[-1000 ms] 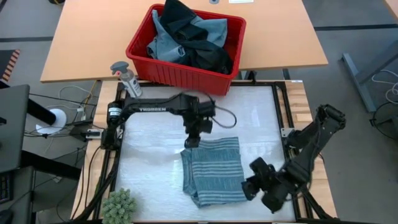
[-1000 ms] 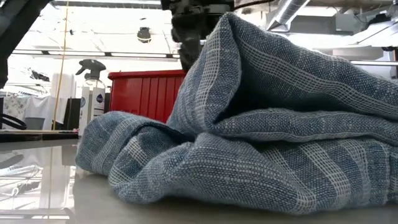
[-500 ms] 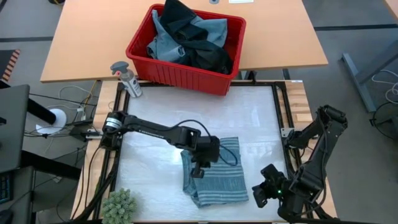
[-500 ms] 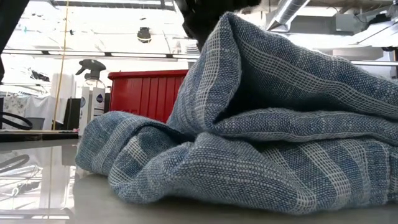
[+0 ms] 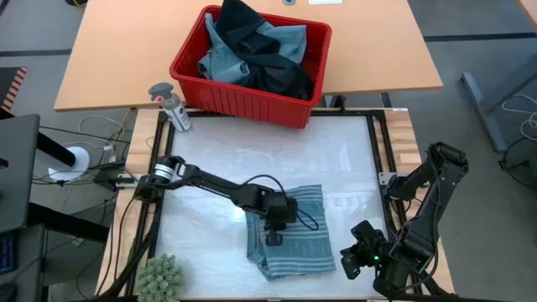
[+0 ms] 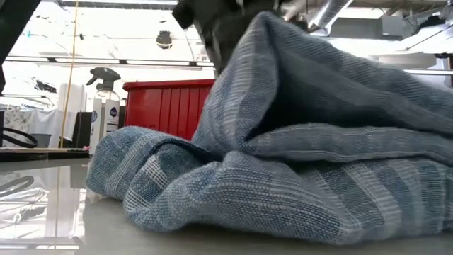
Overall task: Fold Laundry from Bin
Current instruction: Fold the light blue shirt
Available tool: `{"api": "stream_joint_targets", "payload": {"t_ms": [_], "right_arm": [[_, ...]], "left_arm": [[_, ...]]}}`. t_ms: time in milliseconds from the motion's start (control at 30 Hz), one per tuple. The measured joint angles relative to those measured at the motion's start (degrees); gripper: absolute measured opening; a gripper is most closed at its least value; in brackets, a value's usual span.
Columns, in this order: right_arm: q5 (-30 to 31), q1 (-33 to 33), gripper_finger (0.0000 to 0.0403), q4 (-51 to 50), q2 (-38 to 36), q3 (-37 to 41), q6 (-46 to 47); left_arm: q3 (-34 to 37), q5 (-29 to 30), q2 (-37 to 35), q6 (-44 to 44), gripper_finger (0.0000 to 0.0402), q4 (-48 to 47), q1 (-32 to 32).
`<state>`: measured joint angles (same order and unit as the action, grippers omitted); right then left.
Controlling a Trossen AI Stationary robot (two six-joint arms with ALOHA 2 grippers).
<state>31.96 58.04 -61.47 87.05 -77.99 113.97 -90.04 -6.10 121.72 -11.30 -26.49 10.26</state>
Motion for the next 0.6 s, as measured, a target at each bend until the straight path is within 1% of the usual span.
{"api": "stream_joint_targets", "payload": {"t_ms": [133,233,333,433,600], "right_arm": [[-0.1,0.0,0.002,0.5,0.0,0.0,0.0],[-0.2,0.0,0.0031,1.2,0.0,0.0,0.1],[-0.3,0.0,0.0039,2.0,0.0,0.0,0.1],[-0.3,0.0,0.0037,2.5,0.0,0.0,0.1],[-0.1,-0.1,0.0022,2.2,0.0,0.0,0.1]], "left_arm": [[-1.8,-1.9,5.2,-3.9,0.0,1.8,-0.6],[-4.9,-4.1,8.6,-4.5,0.0,3.3,-1.9],[-9.7,-4.1,11.9,-4.4,0.0,3.4,-3.6],[-15.1,-1.7,14.9,-4.3,0.0,4.0,-6.1],[-26.3,6.1,19.8,-1.8,0.0,3.7,-12.9]]}}
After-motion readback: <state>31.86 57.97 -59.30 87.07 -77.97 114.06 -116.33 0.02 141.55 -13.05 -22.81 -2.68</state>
